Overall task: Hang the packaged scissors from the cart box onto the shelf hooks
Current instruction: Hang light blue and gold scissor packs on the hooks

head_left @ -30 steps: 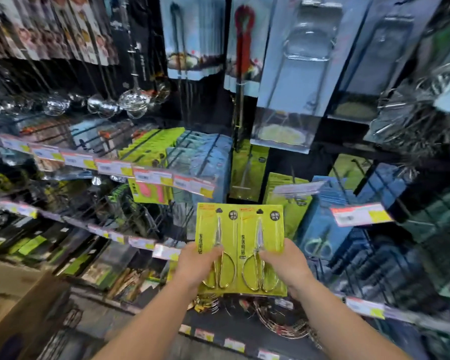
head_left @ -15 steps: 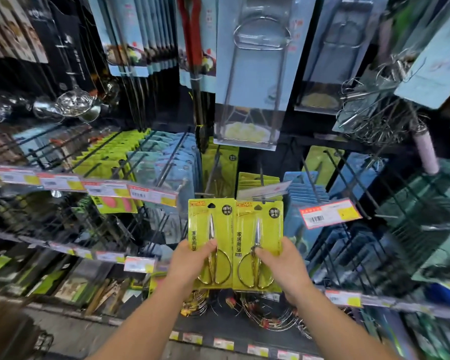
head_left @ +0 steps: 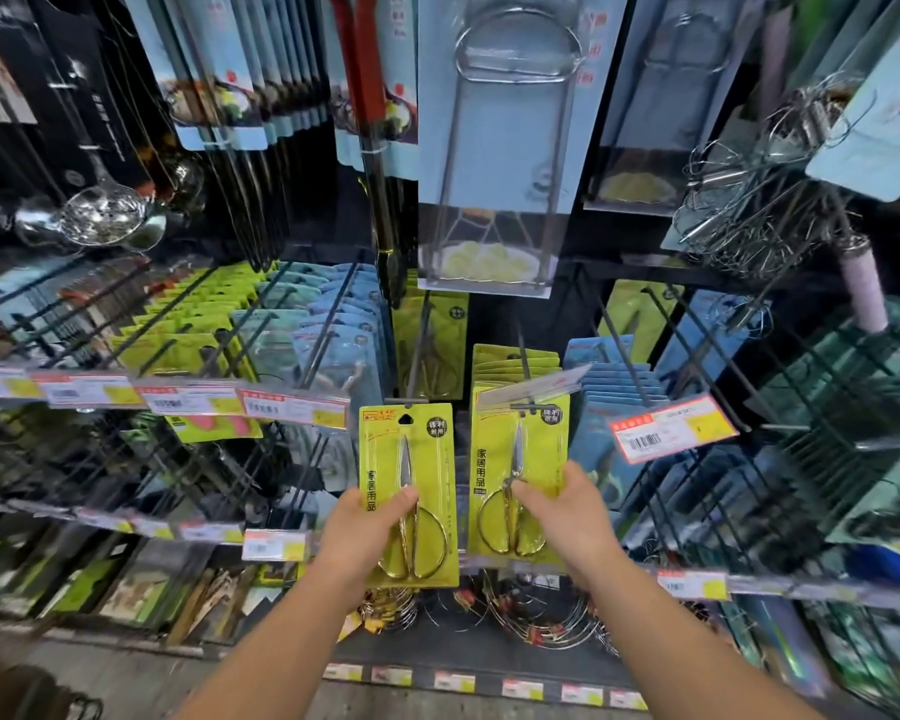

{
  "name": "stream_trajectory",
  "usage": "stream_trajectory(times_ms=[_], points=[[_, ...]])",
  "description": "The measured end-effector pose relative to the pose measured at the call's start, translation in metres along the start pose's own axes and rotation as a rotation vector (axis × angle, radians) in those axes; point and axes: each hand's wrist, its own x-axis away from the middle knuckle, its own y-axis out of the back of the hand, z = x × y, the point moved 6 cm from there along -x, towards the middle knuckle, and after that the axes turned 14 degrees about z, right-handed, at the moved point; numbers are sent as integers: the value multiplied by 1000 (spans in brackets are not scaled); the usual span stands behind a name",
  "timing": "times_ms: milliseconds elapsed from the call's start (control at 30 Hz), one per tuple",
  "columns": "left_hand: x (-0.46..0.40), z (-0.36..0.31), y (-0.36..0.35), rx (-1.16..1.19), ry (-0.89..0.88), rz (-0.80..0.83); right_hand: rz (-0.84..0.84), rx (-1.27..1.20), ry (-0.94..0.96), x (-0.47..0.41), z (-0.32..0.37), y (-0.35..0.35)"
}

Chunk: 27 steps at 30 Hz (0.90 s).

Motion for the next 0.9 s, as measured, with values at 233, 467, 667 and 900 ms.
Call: stream_trajectory(times_ms=[233, 467, 667, 900], points=[[-1, -1, -10, -24, 36, 87, -9, 60, -16, -14, 0, 1], [1, -3, -25, -32, 32, 177, -10, 140, -98, -20, -14, 5], [1, -4, -42, -73, 0, 221, 75, -119, -115, -4, -39, -1], [-6, -4, -71, -175, -81, 239, 261, -260, 69, 16, -31, -12]])
